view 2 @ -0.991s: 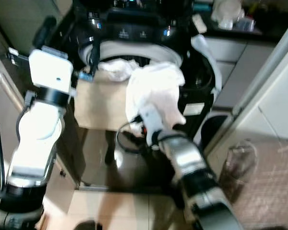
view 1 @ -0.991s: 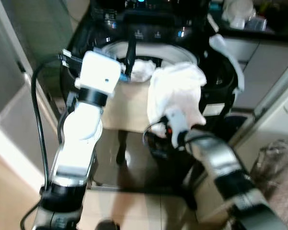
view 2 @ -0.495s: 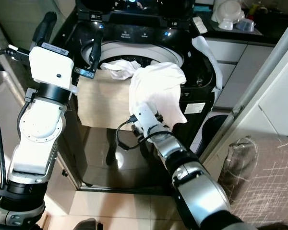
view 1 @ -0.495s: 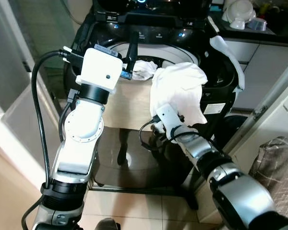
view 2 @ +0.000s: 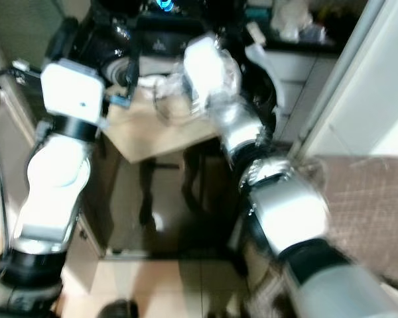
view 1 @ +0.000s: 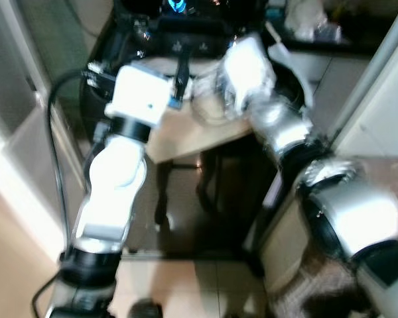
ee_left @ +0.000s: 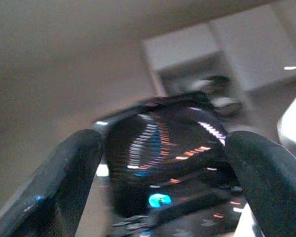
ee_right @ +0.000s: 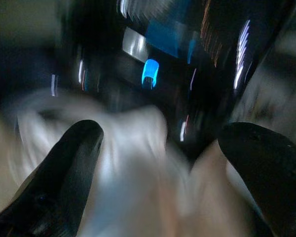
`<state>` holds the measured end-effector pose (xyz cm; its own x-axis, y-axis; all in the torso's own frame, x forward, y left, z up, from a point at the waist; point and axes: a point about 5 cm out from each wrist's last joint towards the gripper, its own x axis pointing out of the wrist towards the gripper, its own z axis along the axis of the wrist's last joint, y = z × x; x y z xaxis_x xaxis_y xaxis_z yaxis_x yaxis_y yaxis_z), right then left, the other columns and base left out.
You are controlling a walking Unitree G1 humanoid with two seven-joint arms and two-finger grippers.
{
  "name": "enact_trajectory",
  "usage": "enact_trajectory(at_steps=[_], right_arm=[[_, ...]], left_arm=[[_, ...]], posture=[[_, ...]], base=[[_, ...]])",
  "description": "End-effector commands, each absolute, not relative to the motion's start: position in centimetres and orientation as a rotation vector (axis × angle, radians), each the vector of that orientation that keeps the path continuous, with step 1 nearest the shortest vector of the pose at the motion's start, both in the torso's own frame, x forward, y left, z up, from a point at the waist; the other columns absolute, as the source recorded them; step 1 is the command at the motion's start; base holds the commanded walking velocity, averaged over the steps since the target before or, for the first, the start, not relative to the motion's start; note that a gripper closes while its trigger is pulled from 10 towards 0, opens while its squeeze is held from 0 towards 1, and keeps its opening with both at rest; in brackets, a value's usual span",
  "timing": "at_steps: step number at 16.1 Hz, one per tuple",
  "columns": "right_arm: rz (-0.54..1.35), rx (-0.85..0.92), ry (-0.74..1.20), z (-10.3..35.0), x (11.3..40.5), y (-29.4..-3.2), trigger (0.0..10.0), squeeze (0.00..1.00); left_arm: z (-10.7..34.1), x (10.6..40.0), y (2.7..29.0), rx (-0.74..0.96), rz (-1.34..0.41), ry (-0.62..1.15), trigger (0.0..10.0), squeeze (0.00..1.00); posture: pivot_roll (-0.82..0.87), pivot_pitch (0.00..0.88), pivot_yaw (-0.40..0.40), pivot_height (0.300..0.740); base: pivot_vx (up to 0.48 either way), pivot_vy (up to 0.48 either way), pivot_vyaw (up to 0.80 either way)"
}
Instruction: Clothes washing
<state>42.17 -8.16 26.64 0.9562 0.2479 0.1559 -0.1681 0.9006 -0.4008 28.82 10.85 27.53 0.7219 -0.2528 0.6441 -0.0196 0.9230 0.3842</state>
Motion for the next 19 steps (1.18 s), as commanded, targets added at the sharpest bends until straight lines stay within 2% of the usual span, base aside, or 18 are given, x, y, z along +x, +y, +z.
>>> enact_trajectory(at_steps=[1,3,6,11,17,19], right_arm=[[0.243,-0.361,-0.220,26.5,42.0,-7.1,10.0,0.00],[0.231,-0.380,-0.417,31.3,41.7,-6.4,10.0,0.00],[0.211,-0.319,-0.429,32.0,41.8,-6.8,10.0,0.00],[0.232,-0.095,-0.350,26.4,41.3,-7.9,10.0,0.00],[0.236,-0.056,-0.242,16.3,37.4,-10.8,10.0,0.00],[0.223,-0.055,-0.239,16.1,37.2,-11.0,10.0,0.00]], left_arm=[[27.4,28.9,11.0,0.381,-0.124,-0.751,10.0,0.00],[27.3,29.0,10.8,0.378,-0.128,-0.752,10.0,0.00],[27.2,28.9,10.9,0.379,-0.119,-0.750,10.0,0.00],[26.6,29.0,10.9,0.414,-0.101,-0.723,10.0,0.00],[25.8,29.5,11.5,0.406,-0.086,-0.665,10.0,0.00],[25.7,29.6,11.4,0.399,-0.107,-0.655,10.0,0.00]], posture=[[0.13,0.012,-0.056,0.740],[0.13,0.009,-0.056,0.740],[0.13,0.017,-0.069,0.740],[0.12,0.019,-0.067,0.740],[0.09,0.010,-0.046,0.740],[0.08,0.006,-0.041,0.740]], base=[[0.000,0.000,0.00],[0.000,0.000,0.00],[0.000,0.000,0.00],[0.000,0.000,0.00],[0.000,0.000,0.00],[0.133,0.000,0.00]])
